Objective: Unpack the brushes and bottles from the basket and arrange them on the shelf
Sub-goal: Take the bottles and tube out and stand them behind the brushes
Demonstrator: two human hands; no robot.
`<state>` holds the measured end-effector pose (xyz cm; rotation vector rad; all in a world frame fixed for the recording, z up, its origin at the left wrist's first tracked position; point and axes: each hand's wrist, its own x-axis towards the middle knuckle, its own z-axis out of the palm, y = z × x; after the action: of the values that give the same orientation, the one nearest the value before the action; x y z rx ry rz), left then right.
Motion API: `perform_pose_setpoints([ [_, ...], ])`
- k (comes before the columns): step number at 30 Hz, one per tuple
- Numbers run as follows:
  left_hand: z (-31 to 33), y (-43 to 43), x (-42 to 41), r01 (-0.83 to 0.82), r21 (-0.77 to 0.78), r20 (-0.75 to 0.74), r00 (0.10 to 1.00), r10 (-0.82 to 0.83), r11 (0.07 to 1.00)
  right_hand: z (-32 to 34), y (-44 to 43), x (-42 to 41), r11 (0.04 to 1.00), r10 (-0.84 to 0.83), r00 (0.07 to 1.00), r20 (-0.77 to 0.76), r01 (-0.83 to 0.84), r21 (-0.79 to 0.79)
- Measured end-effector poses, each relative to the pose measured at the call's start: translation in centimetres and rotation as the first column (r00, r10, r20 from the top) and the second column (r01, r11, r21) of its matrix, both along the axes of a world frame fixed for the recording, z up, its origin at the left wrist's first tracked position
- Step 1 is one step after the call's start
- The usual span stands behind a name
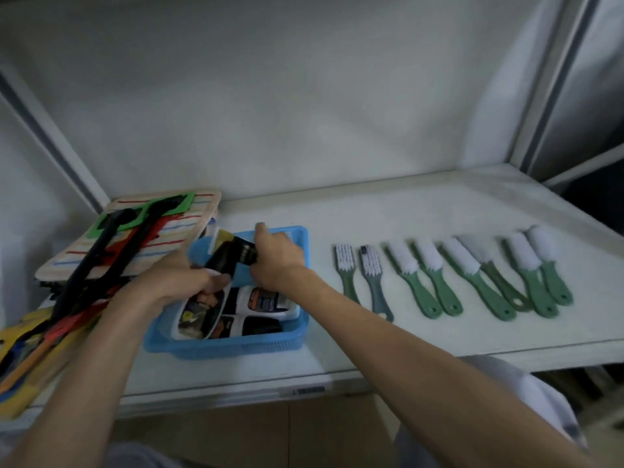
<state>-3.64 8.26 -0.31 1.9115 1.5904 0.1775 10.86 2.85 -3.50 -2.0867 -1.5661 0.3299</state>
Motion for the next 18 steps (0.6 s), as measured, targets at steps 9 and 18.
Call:
perform_pose_setpoints([
  [9, 3.9, -6.1, 11.1, 0.06, 0.421, 0.672, 0.65, -0.356, 0.905, 5.5, -4.2, 14.2, 0.789, -0.34, 0.895, -0.288, 0.438, 0.43],
  [18, -1.4, -6.8, 29.9, 0.113, 0.378, 0.637, 0.688, -0.347, 0.919, -0.6, -12.1, 28.4, 0.552, -0.651, 0.619, -0.44, 0.784, 0.284],
])
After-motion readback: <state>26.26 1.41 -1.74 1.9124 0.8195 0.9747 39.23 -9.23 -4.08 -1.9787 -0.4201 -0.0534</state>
